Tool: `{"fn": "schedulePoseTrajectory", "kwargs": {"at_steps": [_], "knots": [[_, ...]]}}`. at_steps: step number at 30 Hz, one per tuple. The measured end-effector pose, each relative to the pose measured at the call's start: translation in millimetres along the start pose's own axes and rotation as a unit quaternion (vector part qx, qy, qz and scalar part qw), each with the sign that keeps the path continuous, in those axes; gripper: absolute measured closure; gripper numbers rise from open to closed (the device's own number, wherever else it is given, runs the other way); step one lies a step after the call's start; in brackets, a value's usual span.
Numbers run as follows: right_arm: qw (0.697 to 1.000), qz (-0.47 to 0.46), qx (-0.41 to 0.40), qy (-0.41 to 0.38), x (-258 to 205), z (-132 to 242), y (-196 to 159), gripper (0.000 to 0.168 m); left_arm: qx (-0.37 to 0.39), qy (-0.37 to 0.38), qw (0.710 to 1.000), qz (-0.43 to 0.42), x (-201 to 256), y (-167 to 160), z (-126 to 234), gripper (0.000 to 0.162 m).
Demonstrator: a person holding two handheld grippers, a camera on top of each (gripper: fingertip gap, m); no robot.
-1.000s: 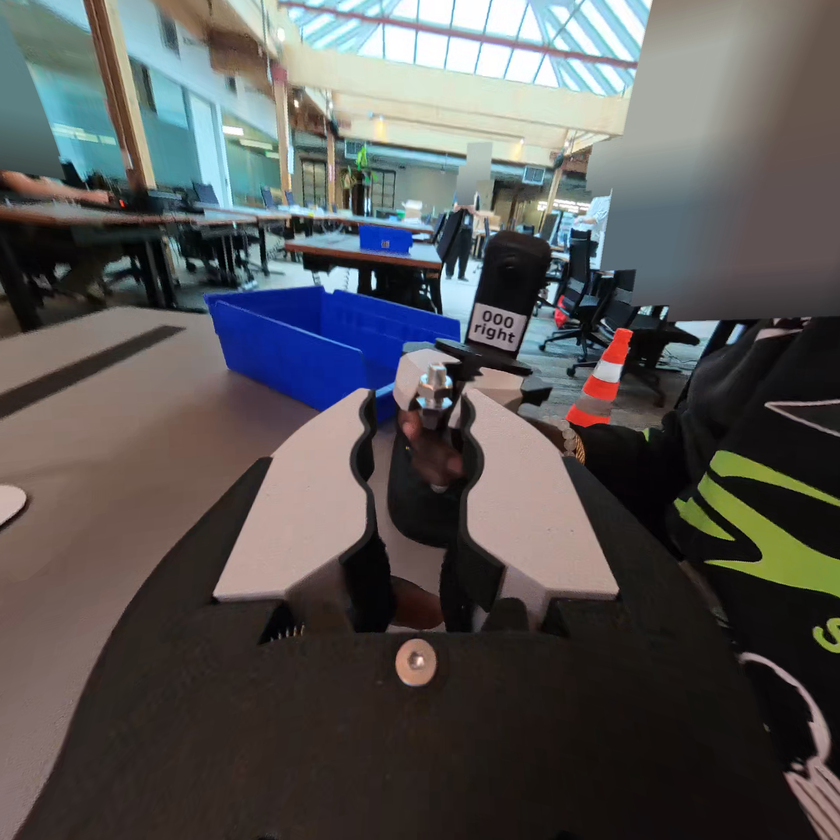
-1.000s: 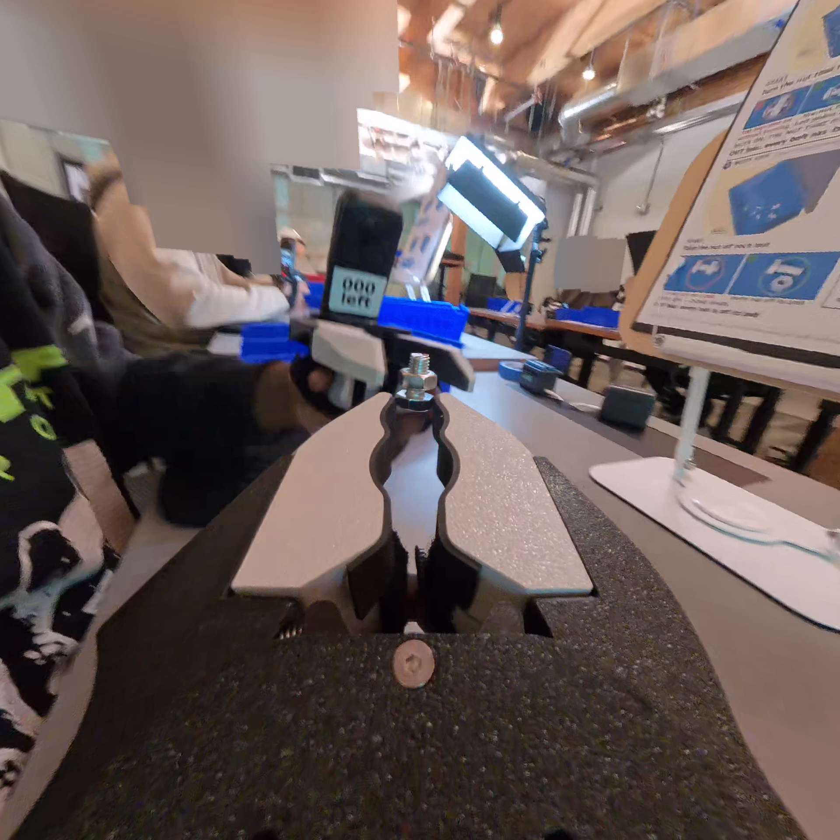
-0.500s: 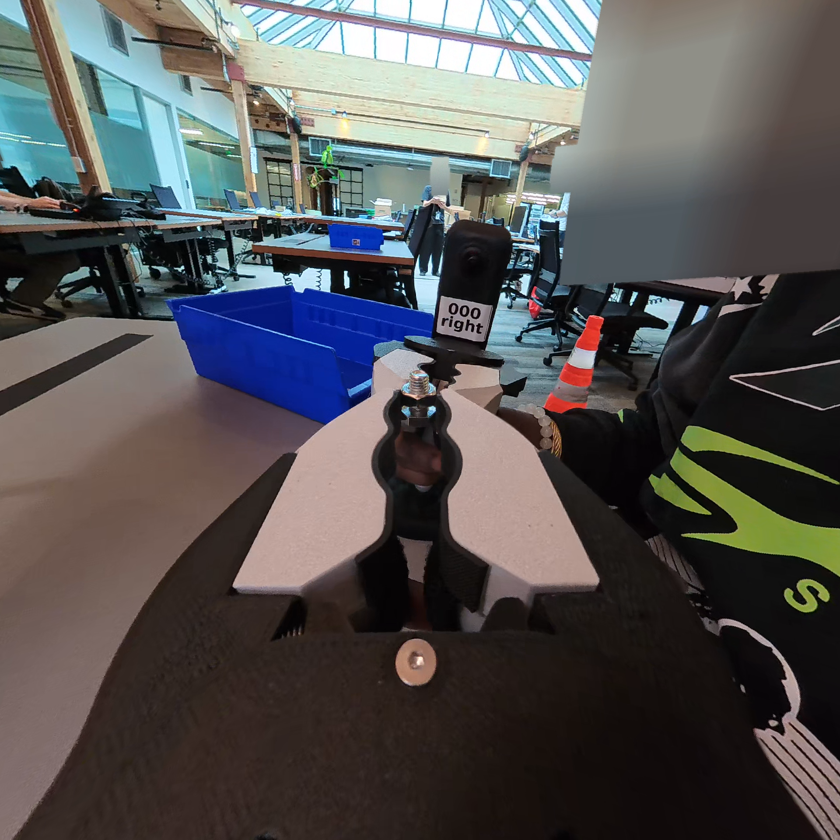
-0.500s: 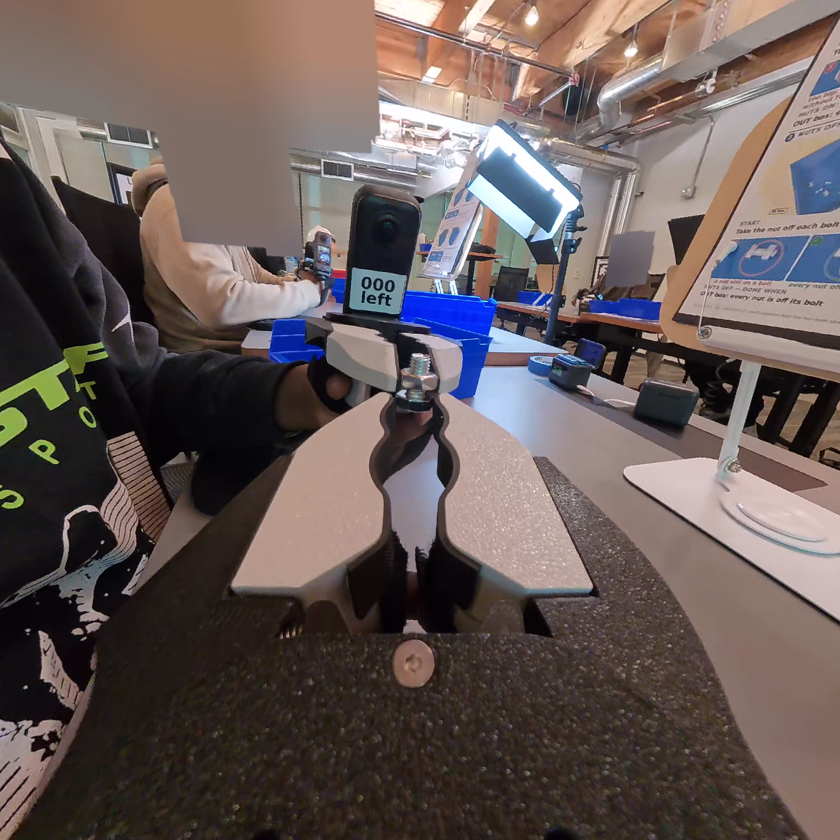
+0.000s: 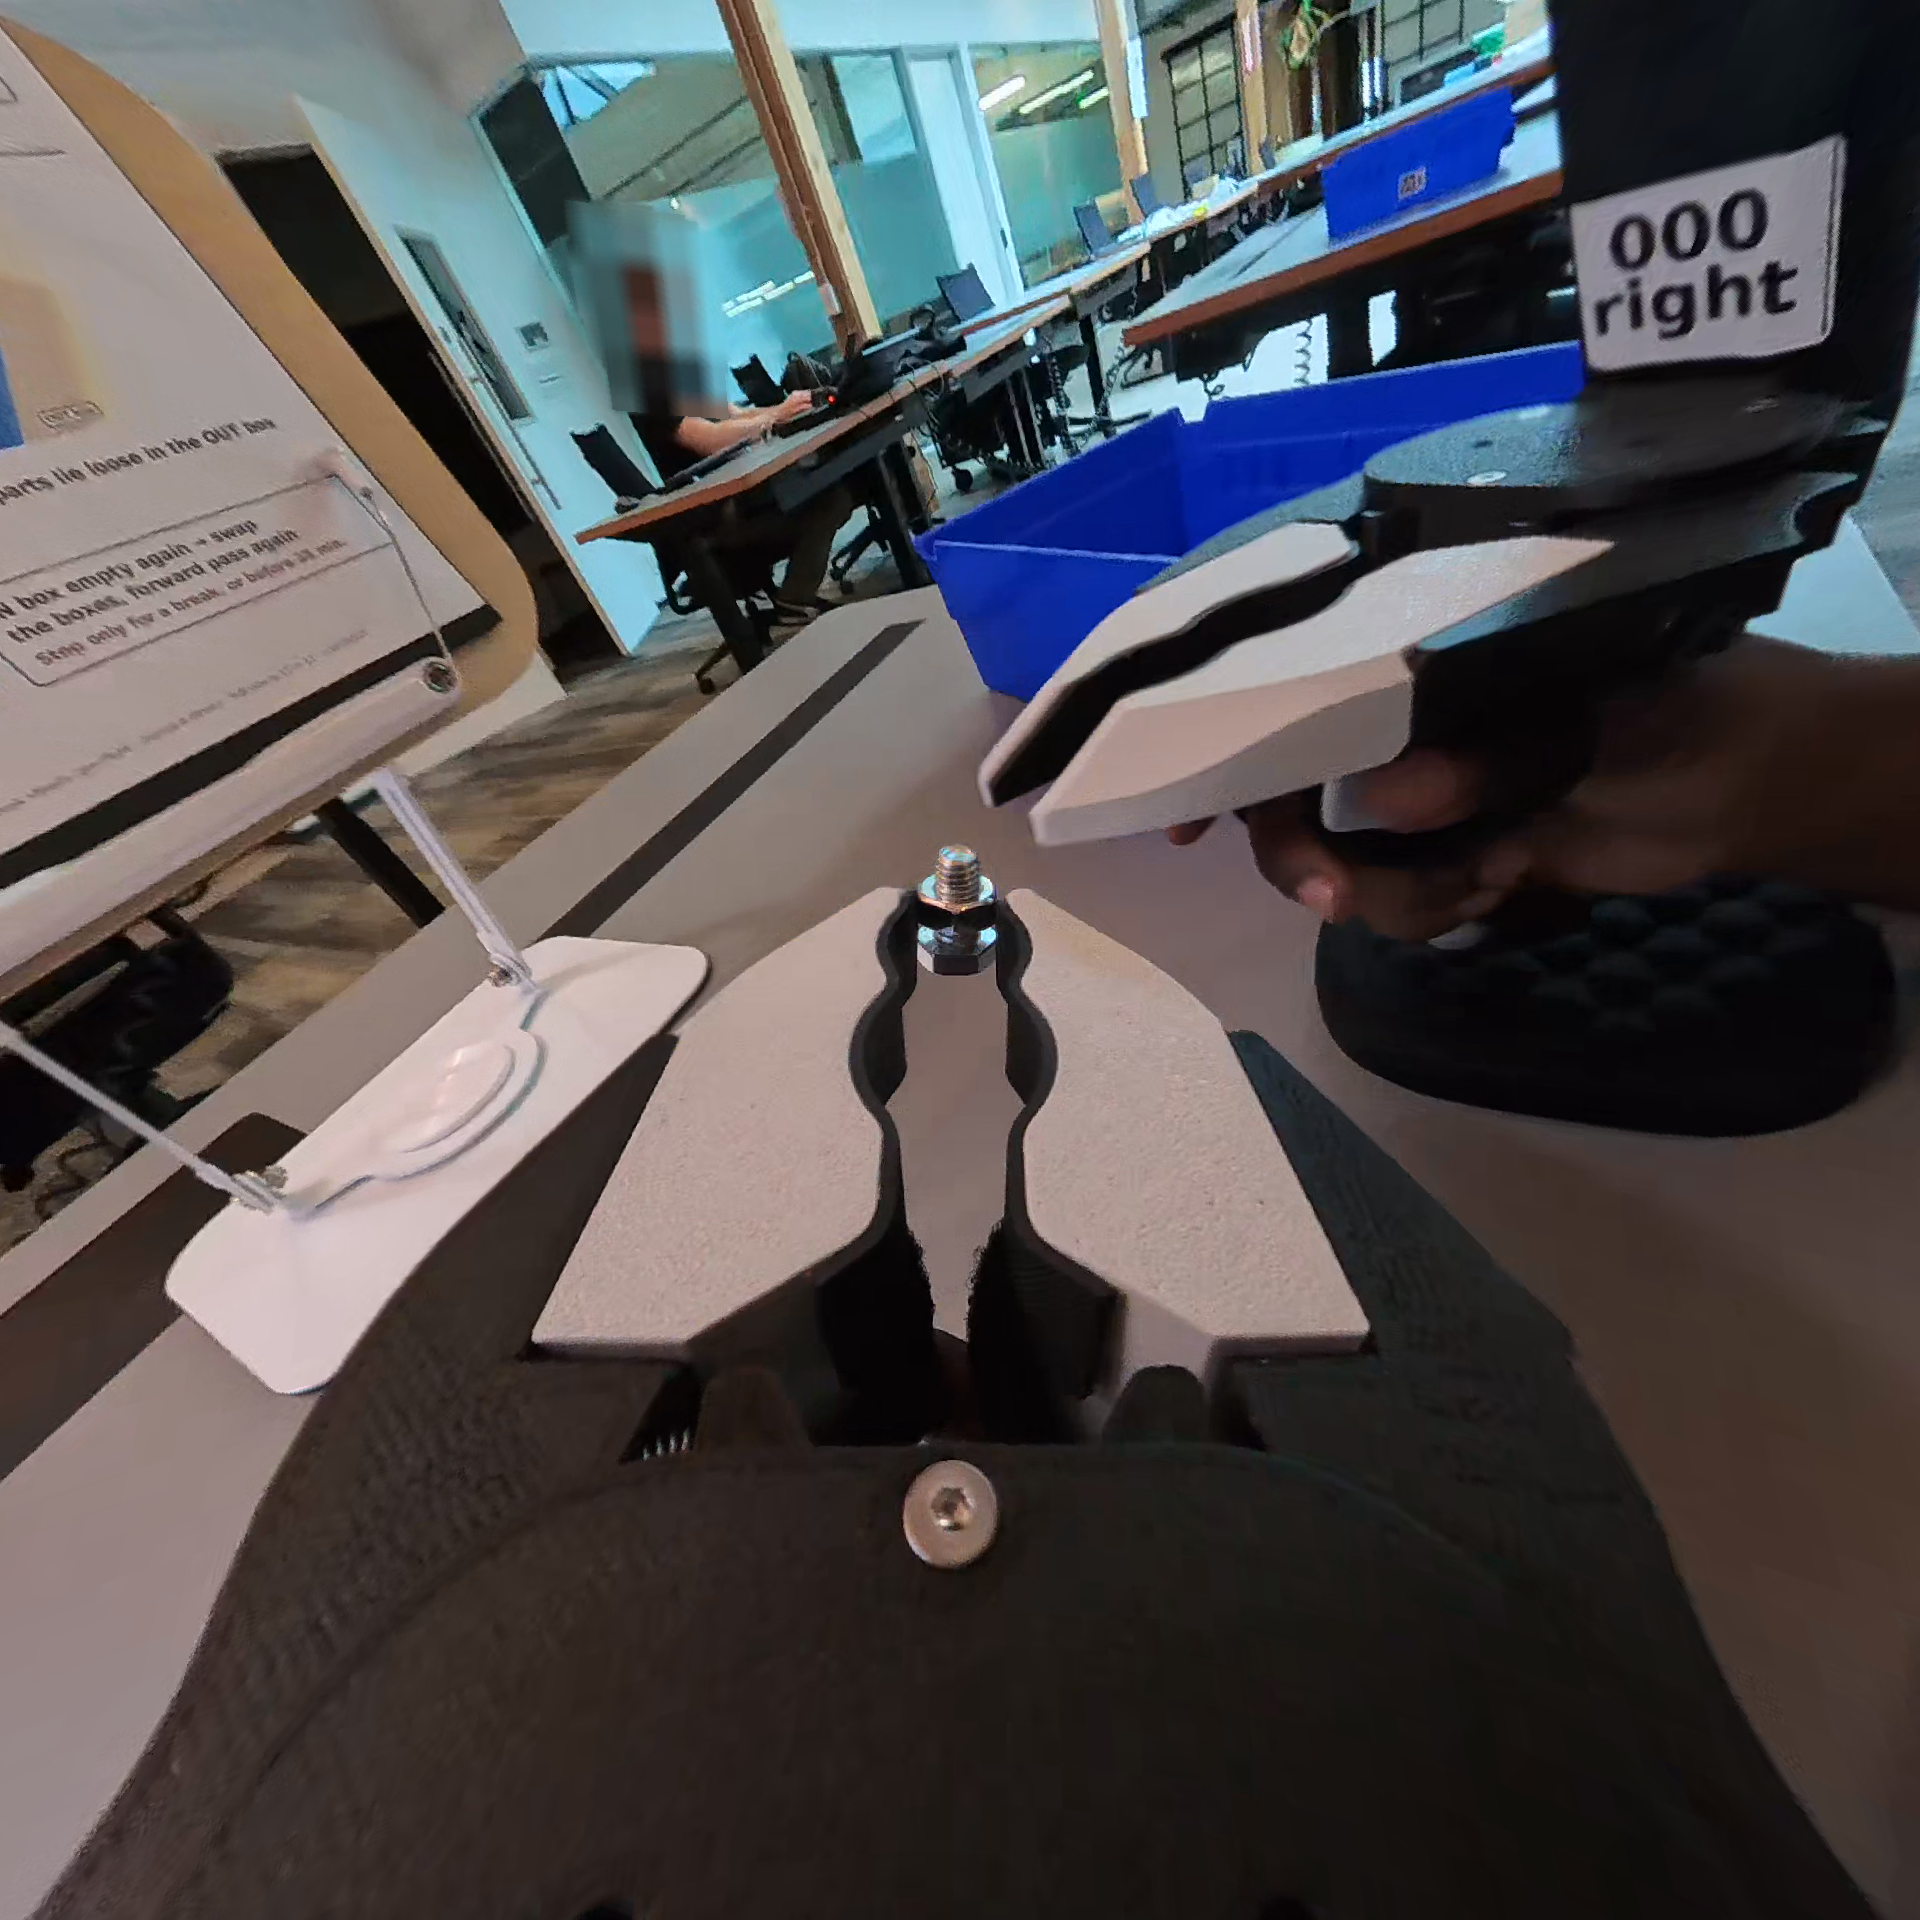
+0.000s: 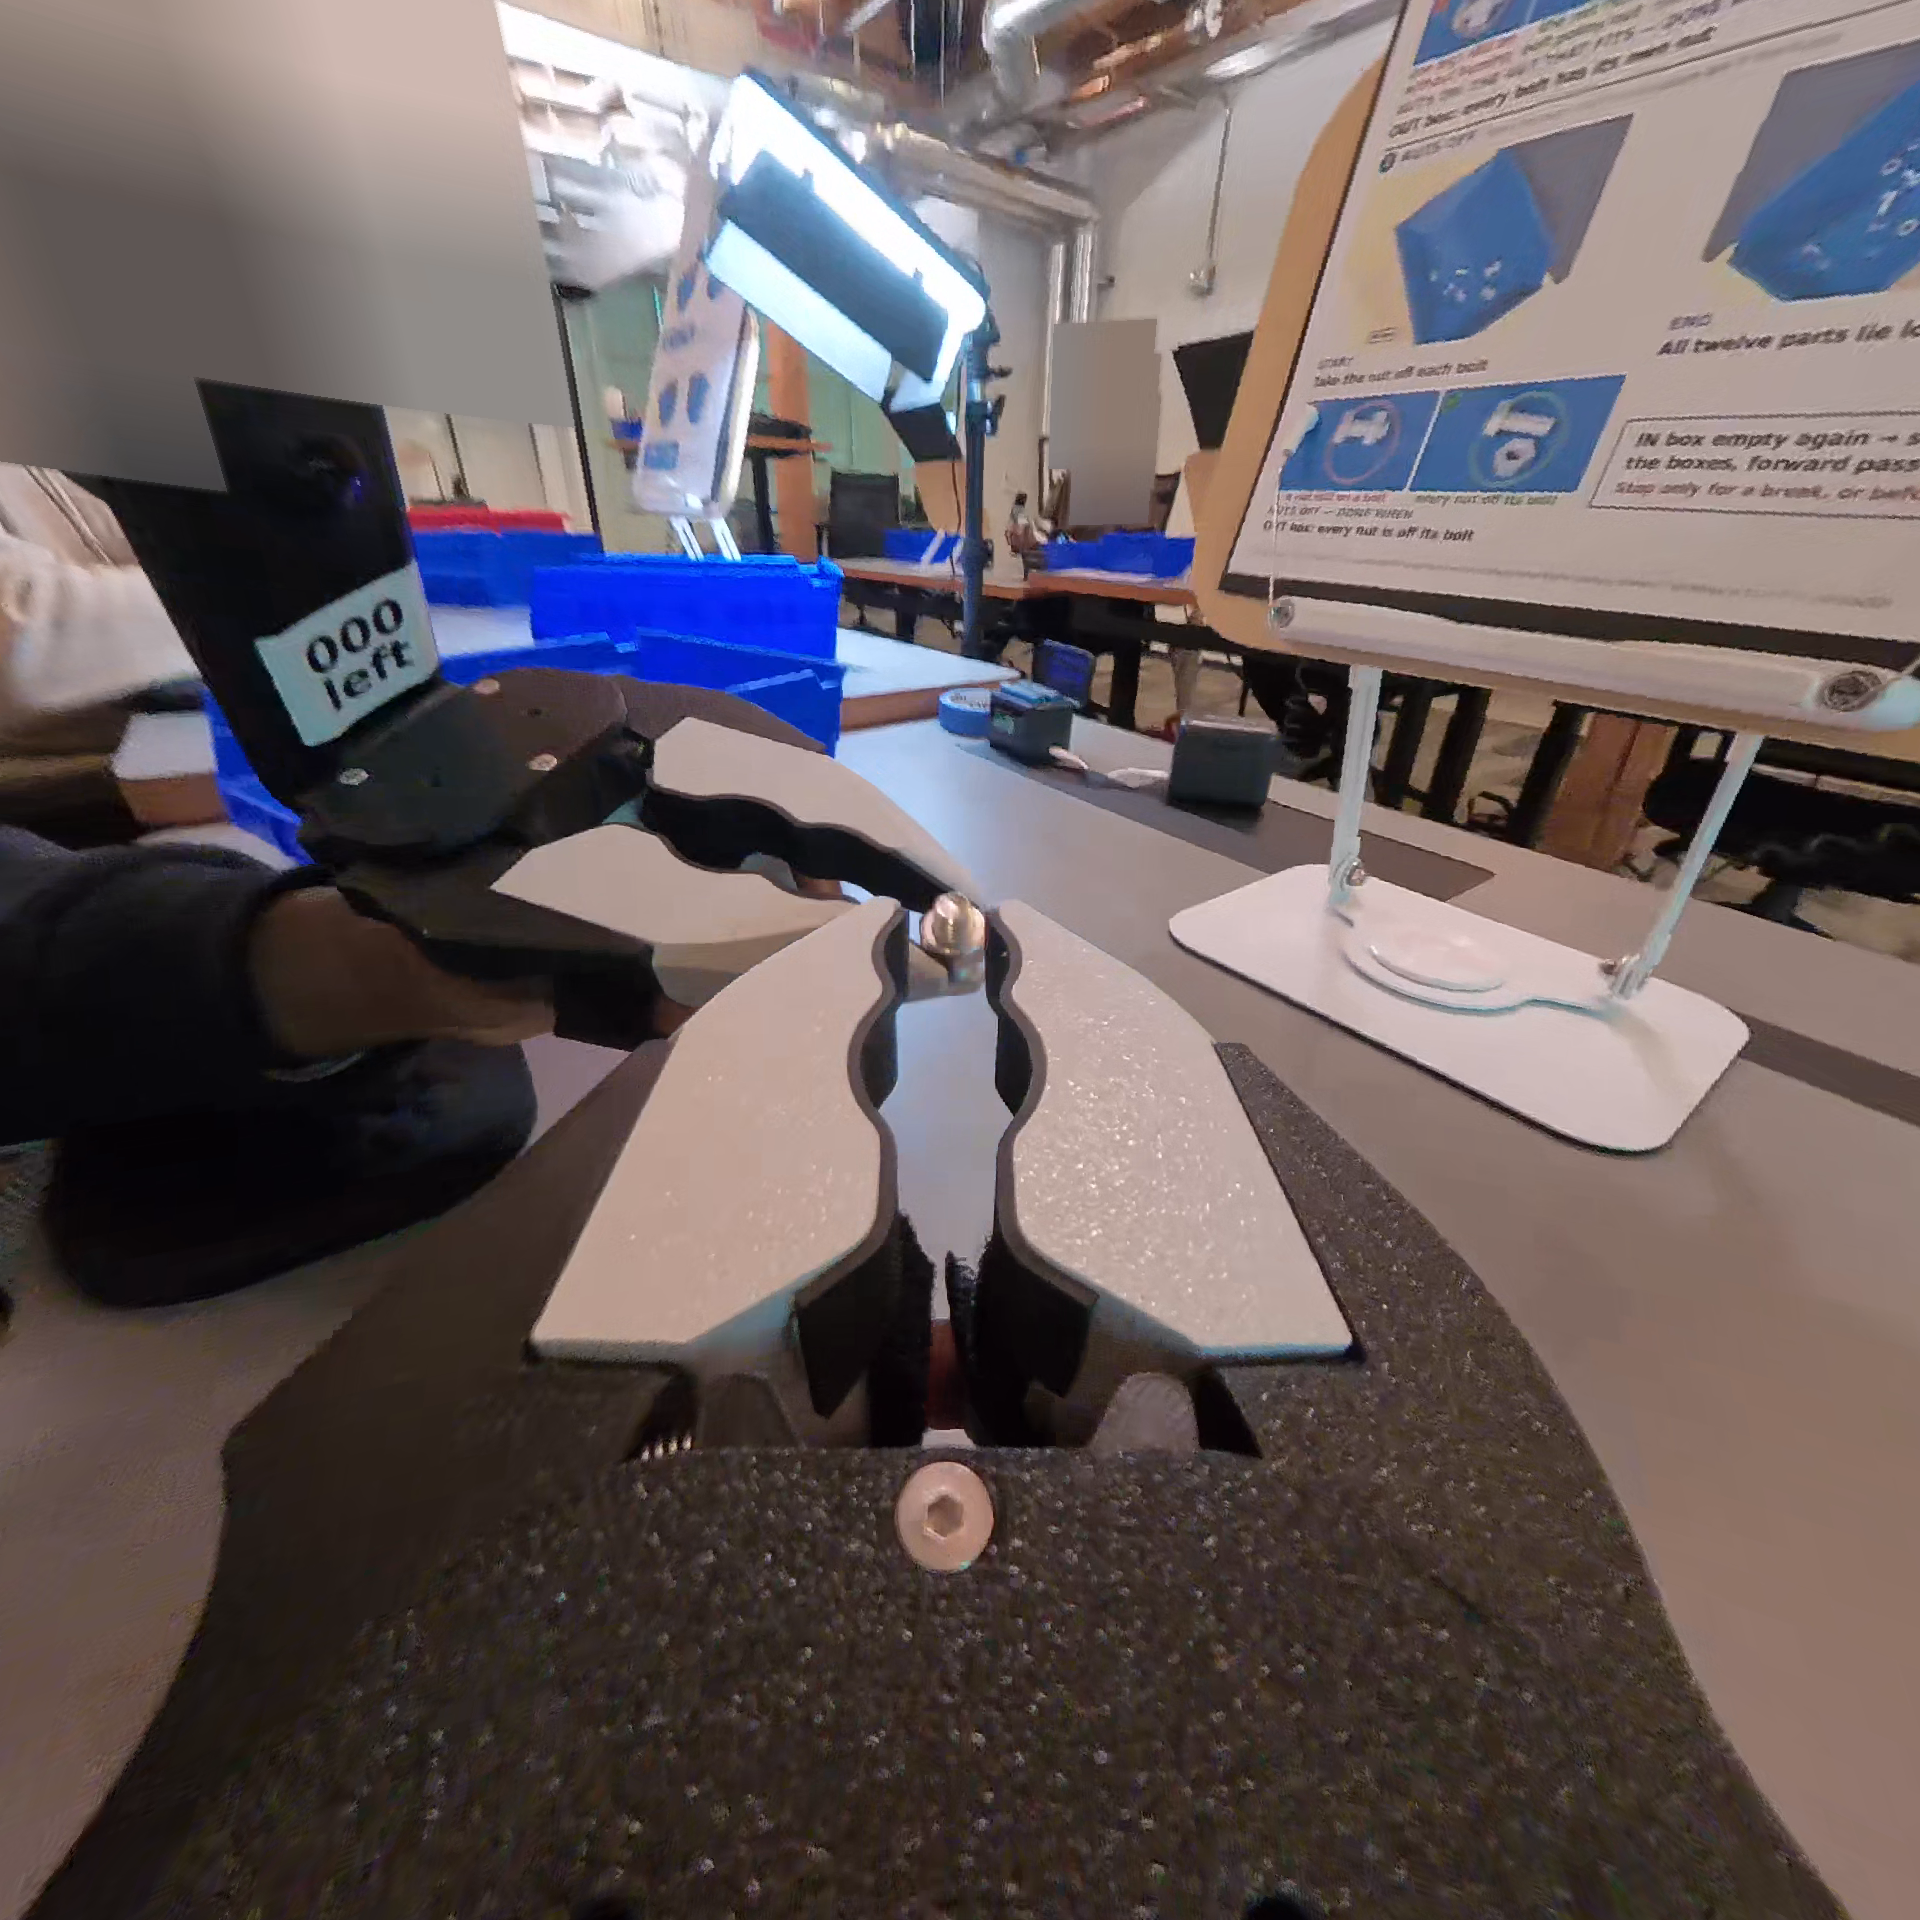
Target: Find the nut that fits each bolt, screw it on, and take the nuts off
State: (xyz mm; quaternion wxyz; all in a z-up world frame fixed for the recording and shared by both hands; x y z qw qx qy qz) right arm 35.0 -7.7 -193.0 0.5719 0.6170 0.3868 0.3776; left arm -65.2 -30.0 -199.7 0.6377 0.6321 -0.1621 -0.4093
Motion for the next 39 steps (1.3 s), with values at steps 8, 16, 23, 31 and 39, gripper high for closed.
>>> {"fn": "schedulePoseTrajectory", "kwargs": {"at_steps": [8, 16, 23, 31, 39], "knots": [[0.999, 0.006, -0.034, 0.001, -0.9, -6.8, -6.7, 0.160, -0.009, -0.019, 1.000, -0.008, 4.9, -3.7, -2.7, 0.148], [0.998, -0.042, -0.021, 0.033, 0.3, -1.6, 3.8, 0.161, -0.011, -0.044, 0.999, 0.002, 9.1, -7.6, -5.1, 0.133], [0.997, -0.058, -0.029, 0.049, -6.6, -6.4, 6.0, 0.161, -0.008, -0.033, 0.999, 0.009, 7.6, -7.0, -4.7, 0.137], [0.998, -0.041, -0.035, 0.038, -8.7, -9.1, 6.9, 0.161, -0.005, -0.027, 0.999, 0.027, 4.6, -6.6, -3.3, 0.145], [0.996, -0.069, -0.014, 0.061, -4.1, -7.3, 10.5, 0.144, 0.043, -0.085, 0.989, 0.108, 5.6, -2.9, -0.8, 0.146]]}}
Point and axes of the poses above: each gripper's, where its closed fingertips meet, z back along the fingers, y out of its top, x = y × z across the jaws, the point moved 6 cm from there along z, back along the fingers, and after that the axes turned 8 degrees about -y, right-handed, at the moved point
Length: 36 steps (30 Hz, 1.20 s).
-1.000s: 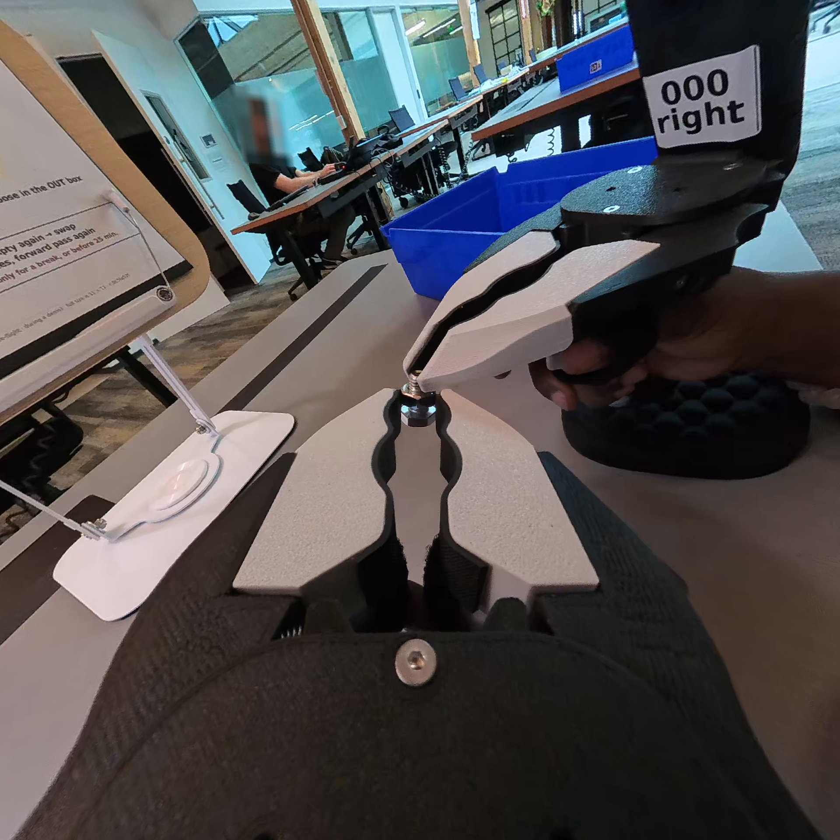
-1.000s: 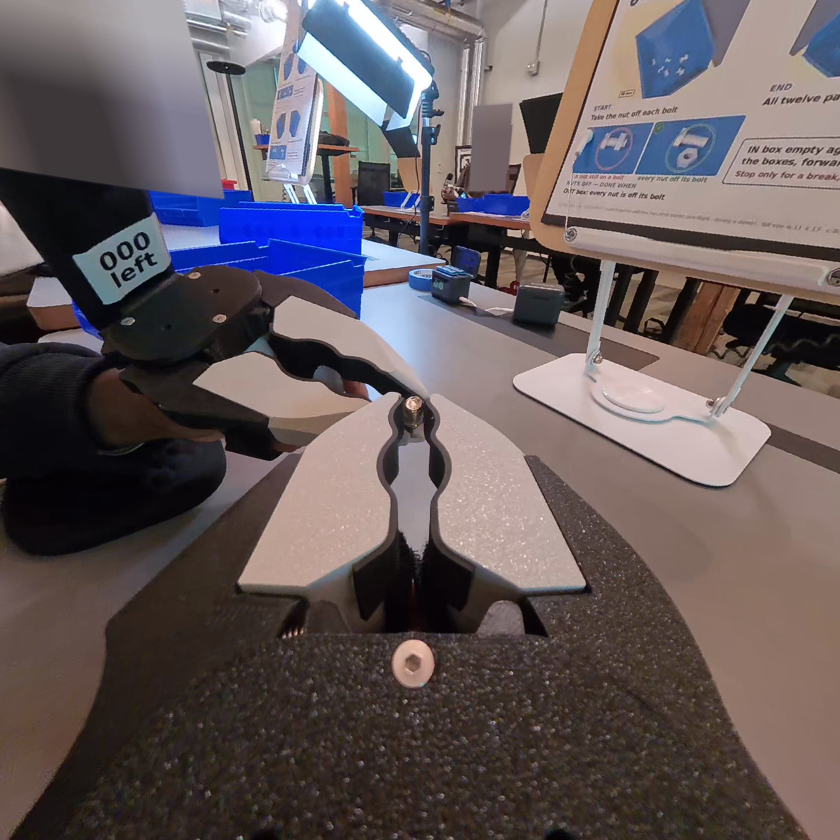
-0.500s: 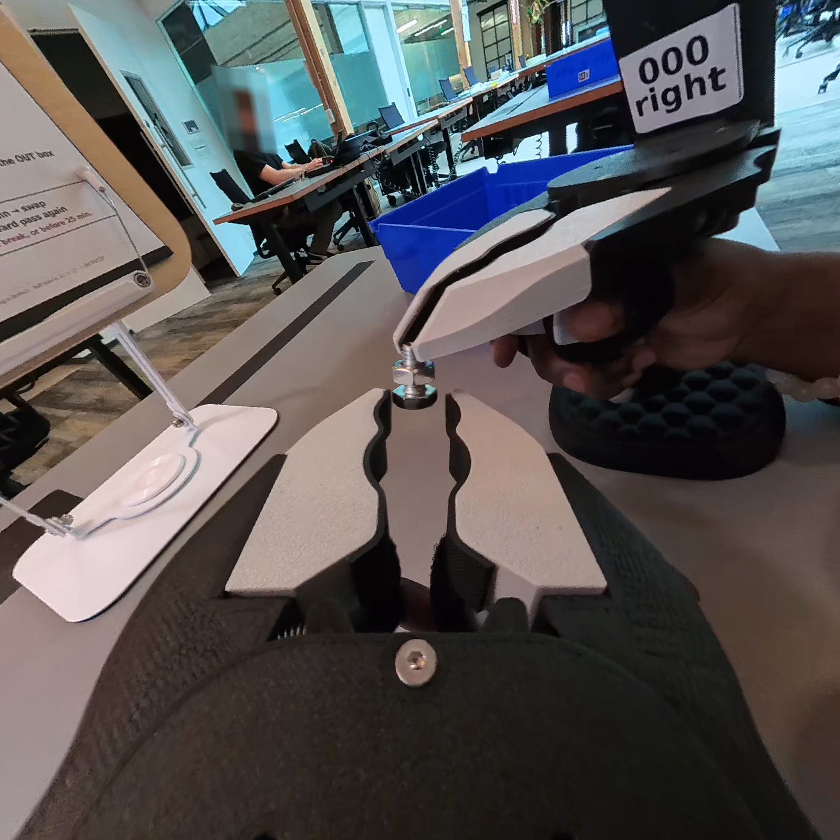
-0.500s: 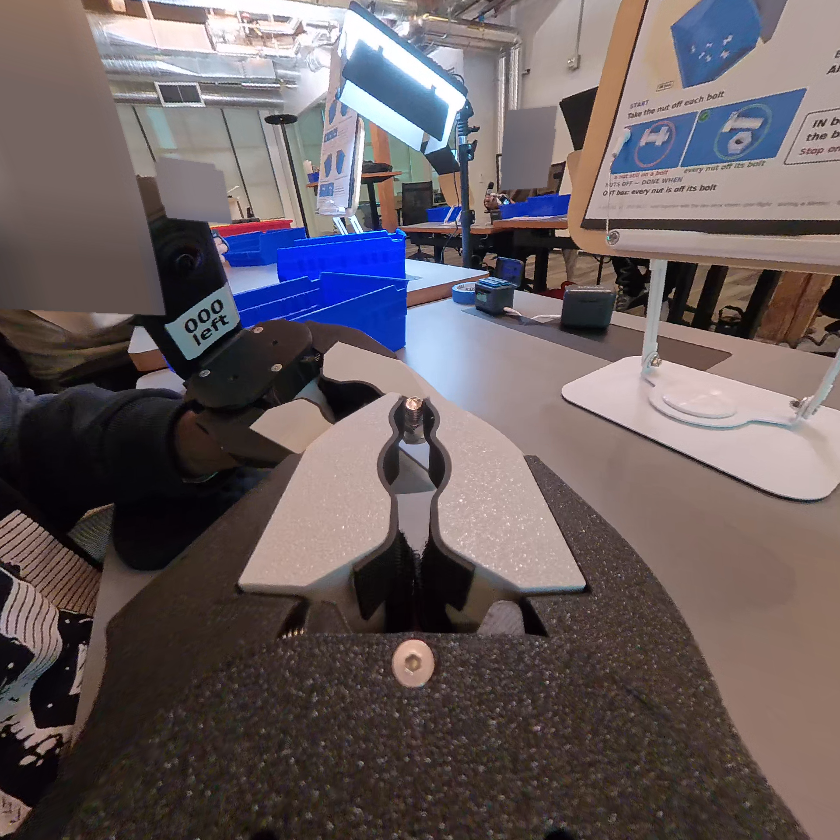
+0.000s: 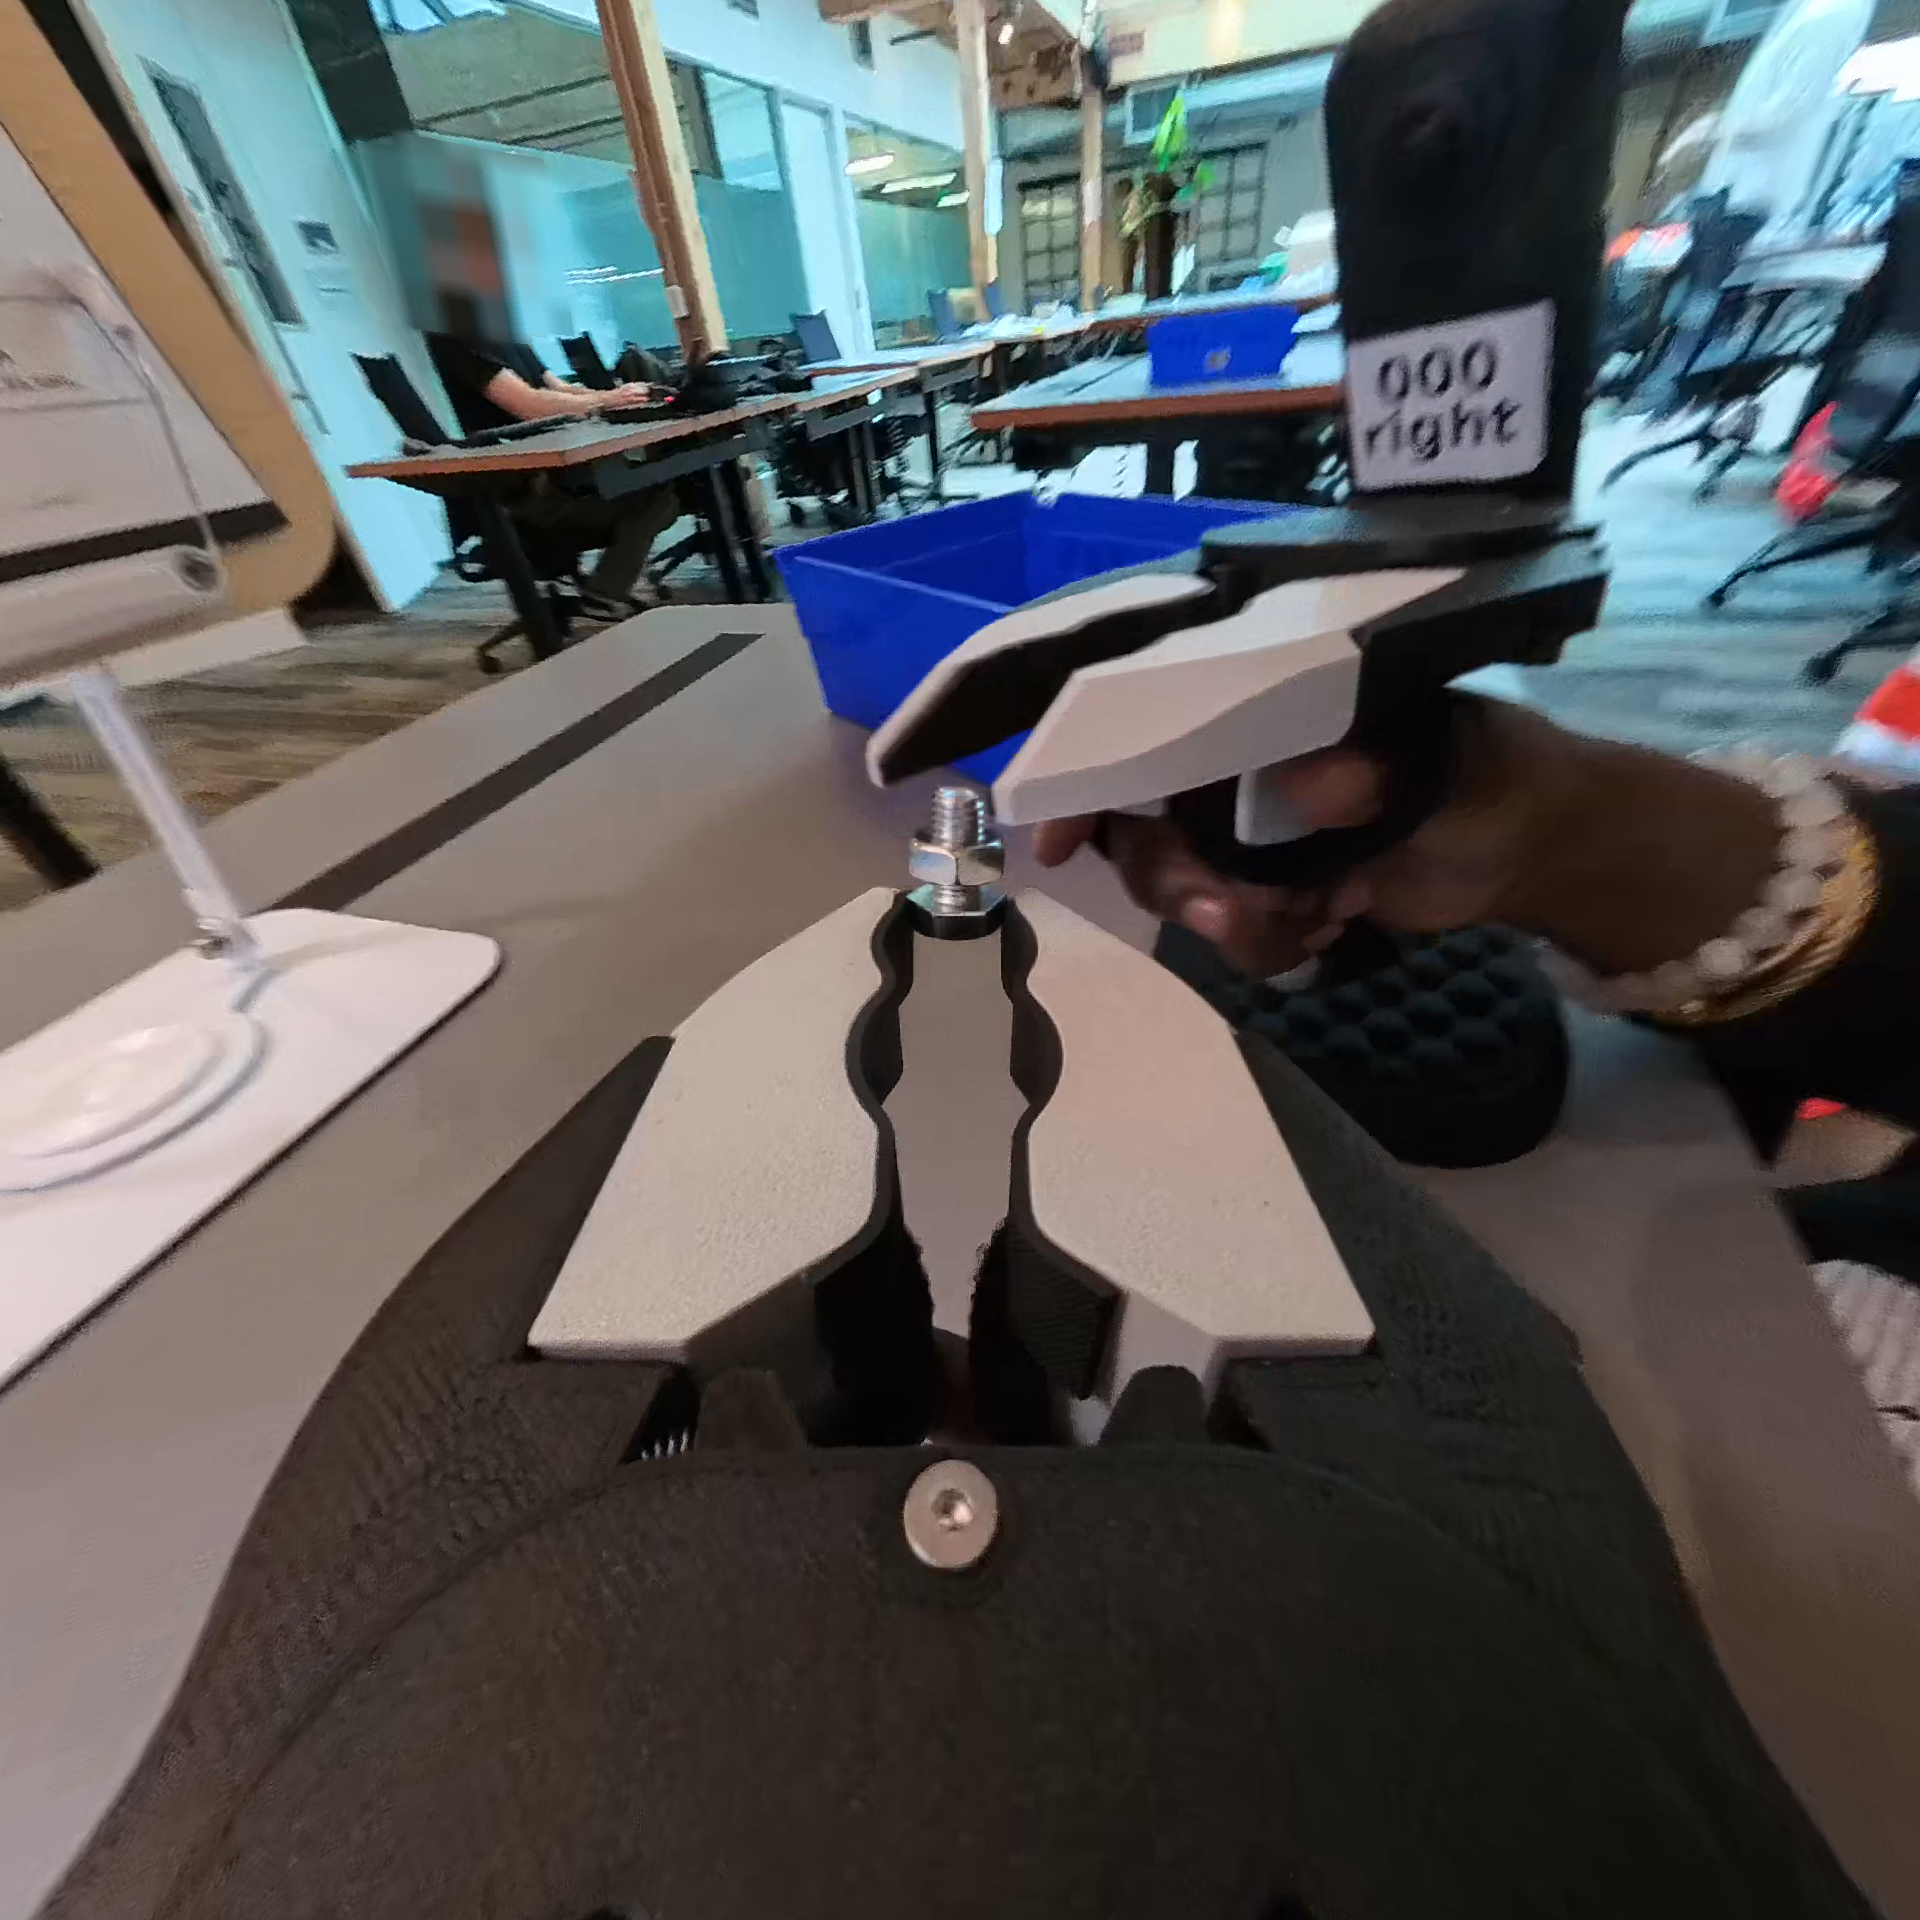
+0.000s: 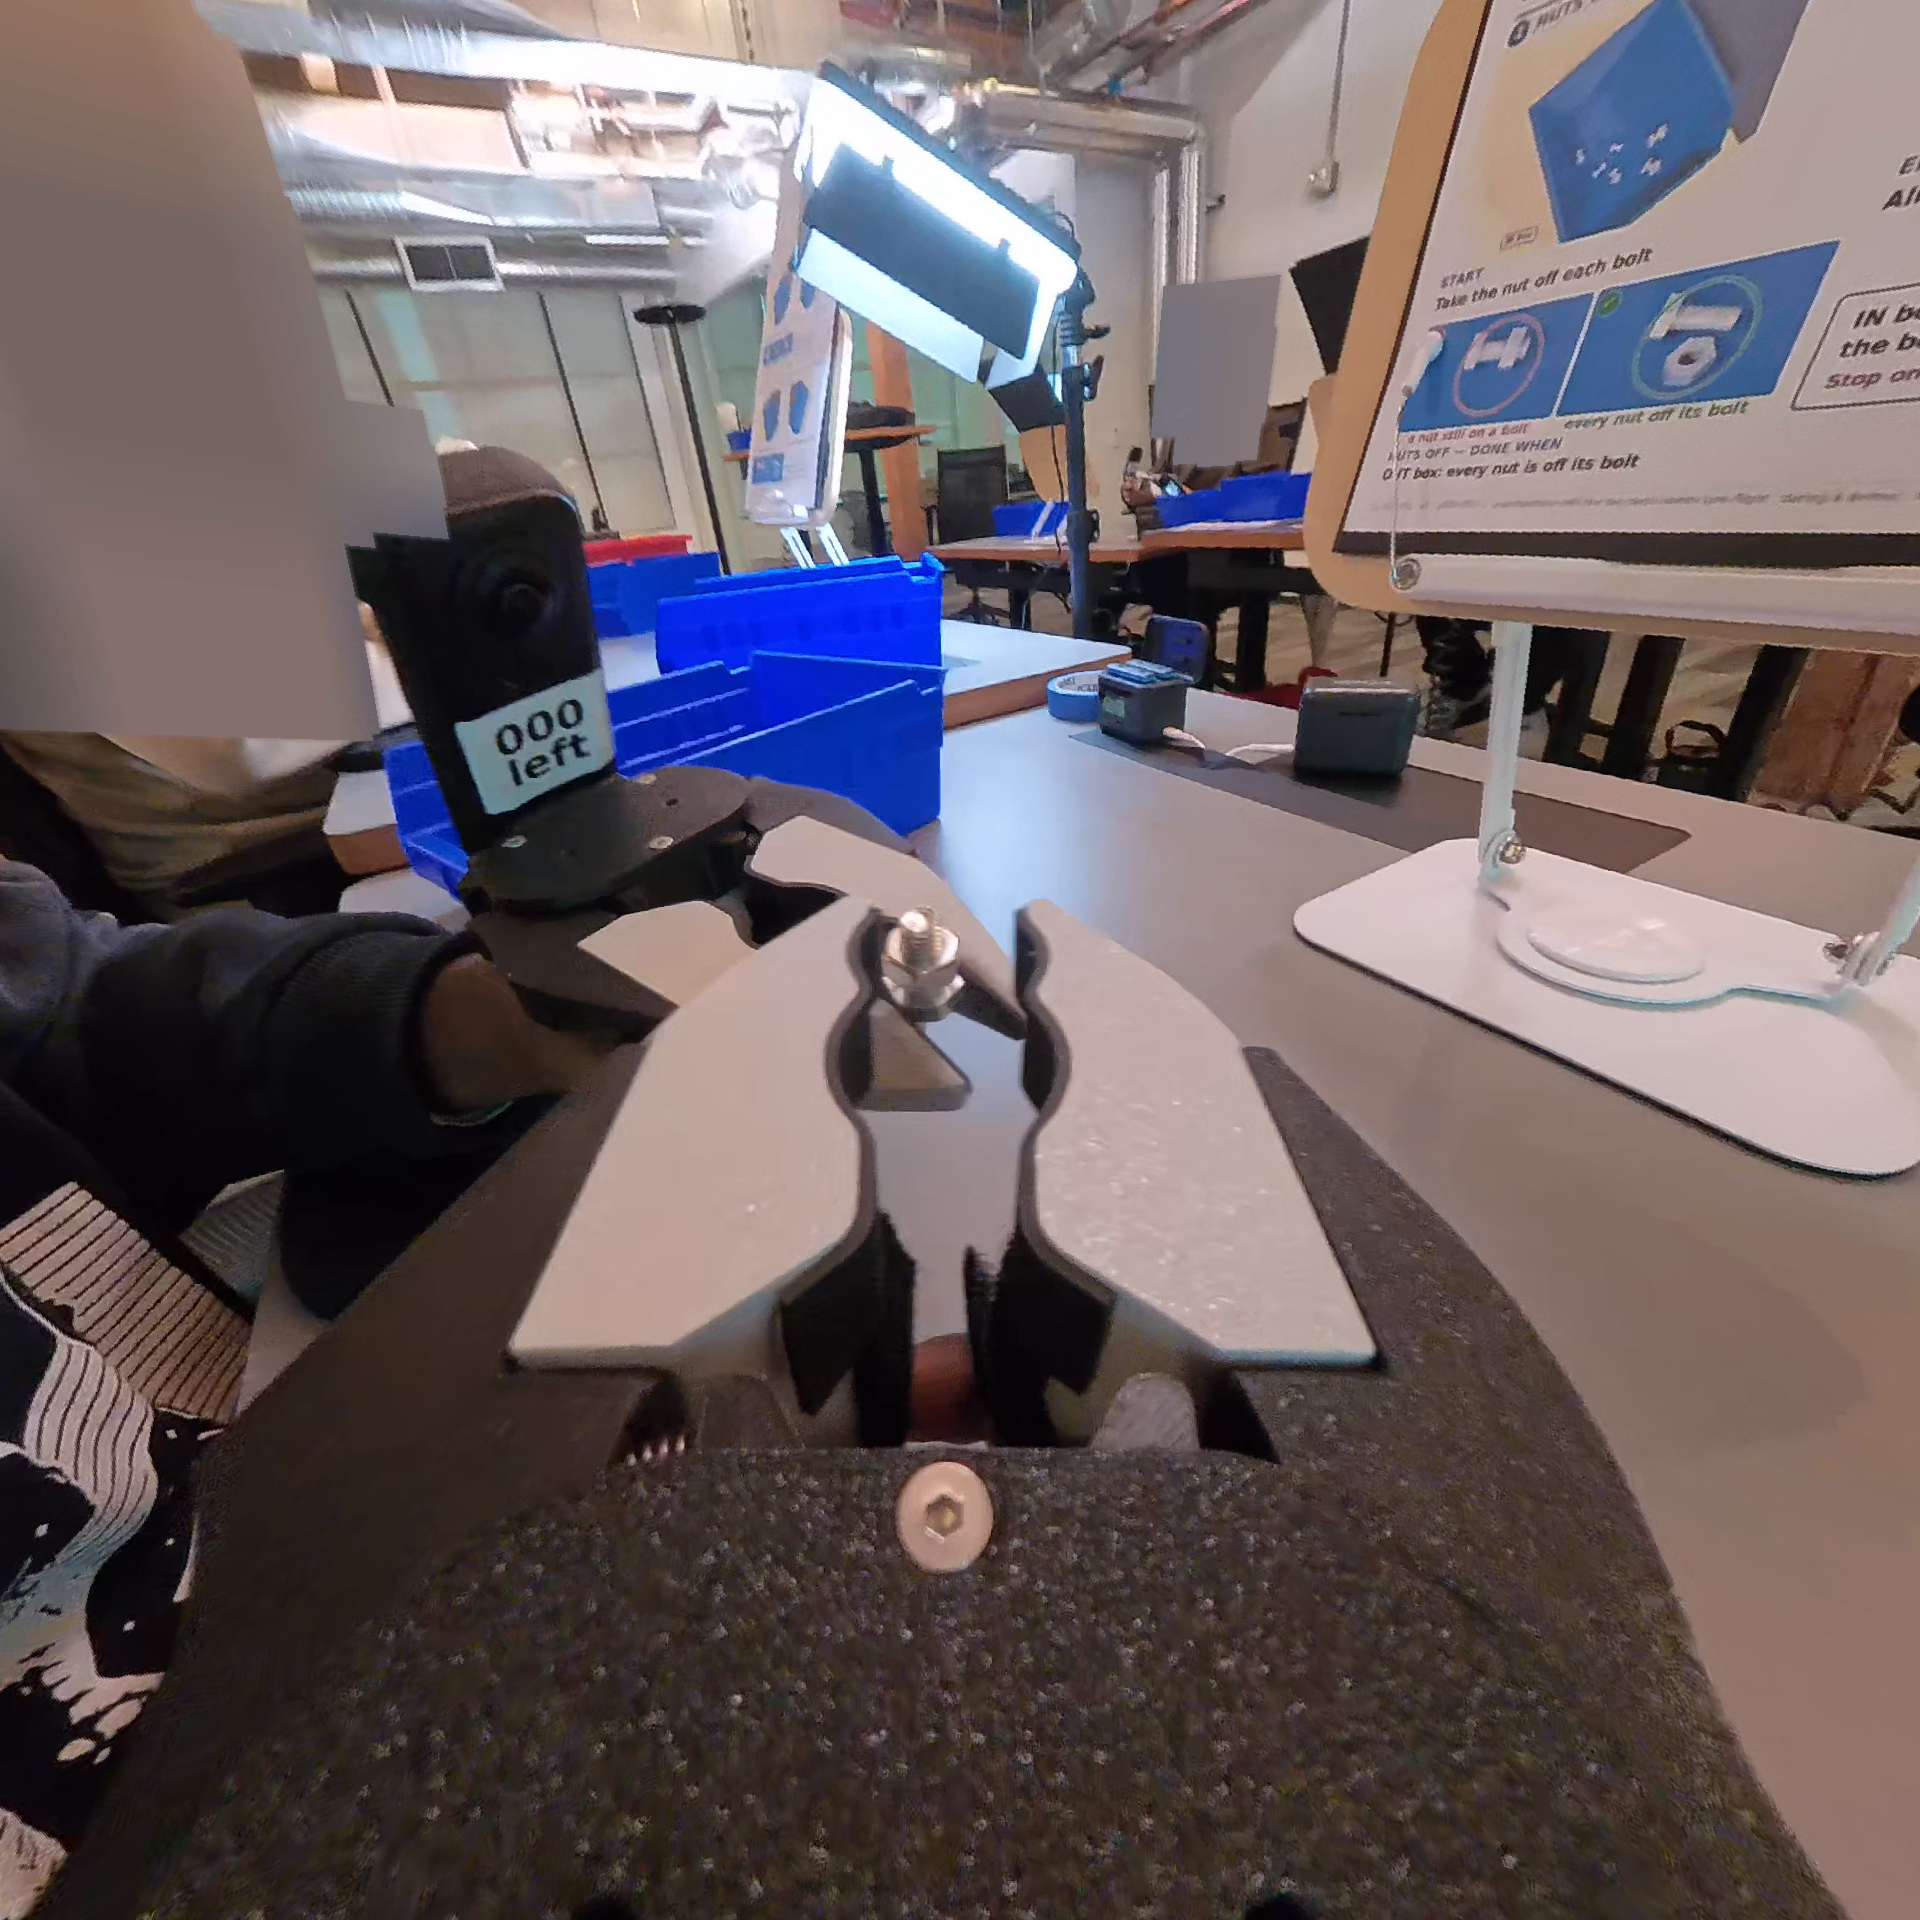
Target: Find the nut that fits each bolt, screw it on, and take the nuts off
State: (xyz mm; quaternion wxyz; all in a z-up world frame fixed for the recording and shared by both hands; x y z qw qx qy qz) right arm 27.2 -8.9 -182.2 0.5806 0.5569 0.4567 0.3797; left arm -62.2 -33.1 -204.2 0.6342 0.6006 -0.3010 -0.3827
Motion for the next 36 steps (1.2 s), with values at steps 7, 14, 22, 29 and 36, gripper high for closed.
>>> {"fn": "schedulePoseTrajectory", "kwargs": {"at_steps": [7, 14, 22, 29, 36], "knots": [[0.999, -0.012, -0.013, 0.033, -0.2, -7.7, -5.5, 0.119, 0.074, -0.080, 0.989, 0.099, 5.0, 1.5, -0.7, 0.146], [0.999, -0.003, 0.016, 0.051, 2.4, 1.9, -0.8, 0.128, 0.103, -0.102, 0.983, 0.109, 5.1, 5.1, 2.7, 0.146], [0.996, -0.031, 0.061, 0.065, 7.7, 10.9, 3.7, 0.155, 0.113, -0.109, 0.980, 0.118, 3.9, 5.3, 4.2, 0.146], [0.994, -0.028, 0.029, 0.097, -6.0, -2.4, -4.7, 0.119, 0.098, -0.115, 0.982, 0.112, 7.7, 1.1, 0.2, 0.146], [0.996, -0.029, 0.023, 0.087, -2.5, -3.1, -6.0, 0.130, 0.098, -0.122, 0.982, 0.101, 10.6, 2.6, 0.3, 0.146]]}}
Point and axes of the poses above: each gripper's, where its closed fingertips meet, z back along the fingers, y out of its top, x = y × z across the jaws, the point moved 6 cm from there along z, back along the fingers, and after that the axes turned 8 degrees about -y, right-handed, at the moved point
